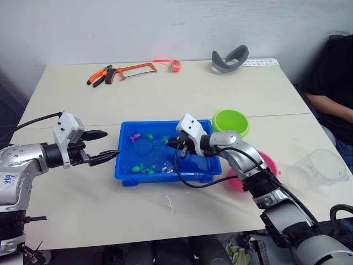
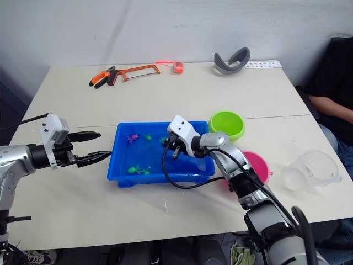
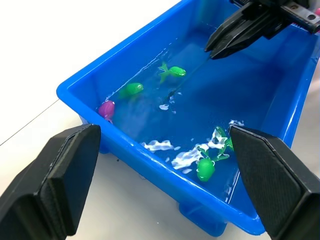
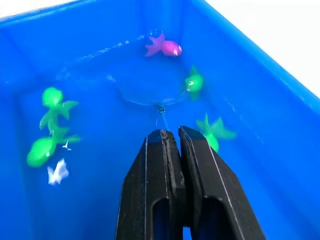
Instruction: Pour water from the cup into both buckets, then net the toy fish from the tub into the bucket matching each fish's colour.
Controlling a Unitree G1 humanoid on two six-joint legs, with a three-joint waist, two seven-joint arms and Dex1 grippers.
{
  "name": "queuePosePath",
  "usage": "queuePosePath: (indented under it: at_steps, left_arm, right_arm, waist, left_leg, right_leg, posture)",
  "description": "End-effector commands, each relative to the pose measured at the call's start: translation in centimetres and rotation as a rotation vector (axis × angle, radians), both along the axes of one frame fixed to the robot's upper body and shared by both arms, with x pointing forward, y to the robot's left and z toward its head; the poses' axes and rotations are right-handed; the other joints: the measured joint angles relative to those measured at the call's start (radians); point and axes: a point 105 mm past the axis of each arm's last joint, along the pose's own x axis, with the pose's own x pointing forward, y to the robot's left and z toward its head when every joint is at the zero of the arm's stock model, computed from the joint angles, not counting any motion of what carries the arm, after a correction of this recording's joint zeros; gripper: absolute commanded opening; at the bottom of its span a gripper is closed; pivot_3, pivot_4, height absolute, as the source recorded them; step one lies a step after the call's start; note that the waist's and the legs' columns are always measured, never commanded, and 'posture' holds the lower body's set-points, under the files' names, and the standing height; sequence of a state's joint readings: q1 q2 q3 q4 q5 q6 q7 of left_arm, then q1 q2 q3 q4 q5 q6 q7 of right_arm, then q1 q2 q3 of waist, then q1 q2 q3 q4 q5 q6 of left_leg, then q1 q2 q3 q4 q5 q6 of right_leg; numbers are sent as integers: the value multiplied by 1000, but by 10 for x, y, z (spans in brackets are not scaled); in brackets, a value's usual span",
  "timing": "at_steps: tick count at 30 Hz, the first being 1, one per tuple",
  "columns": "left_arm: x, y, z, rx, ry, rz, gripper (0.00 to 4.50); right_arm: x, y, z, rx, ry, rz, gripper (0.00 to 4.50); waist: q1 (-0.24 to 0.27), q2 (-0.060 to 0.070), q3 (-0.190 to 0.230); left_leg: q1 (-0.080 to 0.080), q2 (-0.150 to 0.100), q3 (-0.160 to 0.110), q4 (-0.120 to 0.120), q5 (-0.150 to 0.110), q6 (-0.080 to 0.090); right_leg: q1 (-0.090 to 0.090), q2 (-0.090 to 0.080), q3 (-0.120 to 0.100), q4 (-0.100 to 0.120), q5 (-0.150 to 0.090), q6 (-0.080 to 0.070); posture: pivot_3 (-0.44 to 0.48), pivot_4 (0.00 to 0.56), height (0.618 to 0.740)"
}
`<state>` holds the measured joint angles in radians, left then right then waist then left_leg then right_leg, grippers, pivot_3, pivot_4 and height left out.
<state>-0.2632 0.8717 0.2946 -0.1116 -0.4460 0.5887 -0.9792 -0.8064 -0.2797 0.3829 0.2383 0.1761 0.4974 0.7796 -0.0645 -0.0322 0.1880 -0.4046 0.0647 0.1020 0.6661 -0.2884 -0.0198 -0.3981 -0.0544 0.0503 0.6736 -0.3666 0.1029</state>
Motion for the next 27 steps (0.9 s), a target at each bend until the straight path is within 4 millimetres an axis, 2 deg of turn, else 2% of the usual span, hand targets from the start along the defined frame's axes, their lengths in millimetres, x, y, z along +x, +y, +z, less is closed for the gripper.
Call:
queuePosePath:
  at_steps: [1, 4, 8, 19, 27]
  left_arm:
    - [0, -6, 11, -3, -48, -30, 4448]
    - [2, -7, 11, -5, -50, -35, 4448]
    - [5, -9, 11, -8, -54, -46, 4448]
    - [22, -15, 15, -15, -69, -99, 4448]
    - [29, -15, 12, -3, -54, -134, 4448]
  right_arm:
    - [2, 9, 39, 133, -83, 5, 0]
    - [-5, 8, 48, 188, -67, 22, 0]
    - [-16, 0, 49, 192, -58, 51, 0]
    - [-30, -36, 35, 113, -48, 9, 0]
    - [-36, -51, 29, 75, -41, -26, 0]
  waist:
    - [0, 0, 0]
    - [0, 0, 0]
    - [2, 0, 0]
    - [5, 0, 0]
    - [7, 0, 0]
  left_leg:
    - [0, 0, 0, 0, 0, 0]
    - [0, 0, 0, 0, 0, 0]
    - [0, 0, 0, 0, 0, 0]
    - [0, 0, 0, -1, 0, 0]
    - [0, 0, 1, 0, 0, 0]
  right_leg:
    - [0, 0, 0, 1, 0, 0]
    - [0, 0, 0, 1, 0, 0]
    - [0, 0, 0, 1, 0, 0]
    - [0, 0, 0, -1, 0, 0]
    - [0, 1, 0, -4, 0, 0]
  posture:
    - [0, 150, 740]
    - [0, 150, 740]
    - [0, 150, 740]
    - [0, 150, 740]
    - [0, 150, 740]
